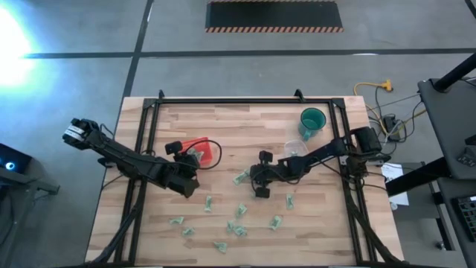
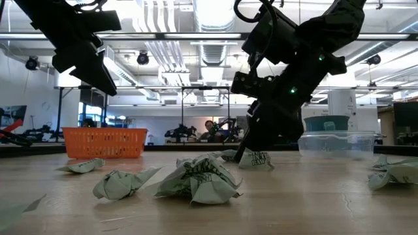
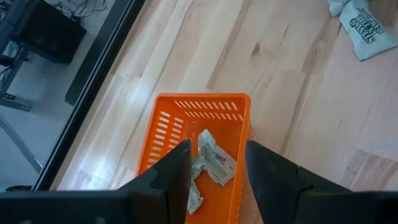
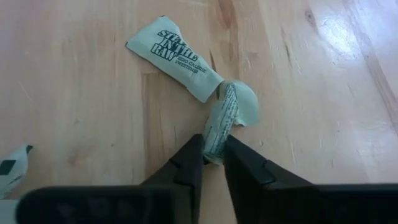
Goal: Pick and place items into bin
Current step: Put the stevia packet into the transparent container
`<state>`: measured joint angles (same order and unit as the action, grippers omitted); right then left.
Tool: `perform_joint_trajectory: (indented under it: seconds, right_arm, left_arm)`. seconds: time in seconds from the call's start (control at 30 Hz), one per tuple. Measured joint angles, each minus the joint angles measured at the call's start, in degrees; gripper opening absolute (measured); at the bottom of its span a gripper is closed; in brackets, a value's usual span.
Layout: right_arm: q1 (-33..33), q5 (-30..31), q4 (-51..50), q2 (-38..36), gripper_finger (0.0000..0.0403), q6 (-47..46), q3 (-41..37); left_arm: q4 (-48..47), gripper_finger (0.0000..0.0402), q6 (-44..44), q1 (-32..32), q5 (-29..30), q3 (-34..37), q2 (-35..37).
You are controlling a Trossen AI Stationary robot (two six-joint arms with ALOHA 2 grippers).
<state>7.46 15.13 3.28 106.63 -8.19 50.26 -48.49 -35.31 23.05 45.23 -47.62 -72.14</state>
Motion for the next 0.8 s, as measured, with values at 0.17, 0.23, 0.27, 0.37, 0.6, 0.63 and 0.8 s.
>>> perform_joint_trajectory:
  seconds: [0.17,0.23,0.27,0.37,0.6,0.63,0.8]
  right_arm:
    - [-0.02,0.10,-0.42,-0.25,0.0020,1.15,0.09]
    - [-0.04,0.20,-1.21,-0.77,0.0012,1.33,0.09]
    - [-0.04,0.35,-1.96,-1.21,0.0011,1.34,0.09]
    - [0.07,3.69,-4.56,-2.92,0.0009,1.06,0.09]
    - [0.40,9.47,-11.46,-8.76,0.0009,-0.84,0.09]
    - [0.53,10.20,-12.84,-9.68,0.0009,-1.32,0.09]
    - [1.57,13.90,-20.15,-15.03,0.0009,-5.72,-0.15]
  left_arm:
    - [0.00,0.0135,0.00,0.00,0.00,0.00,0.00]
    - [0.00,0.0135,0.07,0.00,0.02,0.00,0.00]
    - [0.00,0.0135,0.07,0.00,0.00,0.00,0.00]
    - [0.00,0.0135,0.09,-0.02,0.01,0.00,0.00]
    - [0.60,0.0135,0.11,-0.04,0.02,0.04,0.00]
    - [1.06,0.0135,0.13,-0.04,-0.01,0.13,0.00]
    - [1.75,0.0135,0.26,-0.04,0.00,0.24,-0.05]
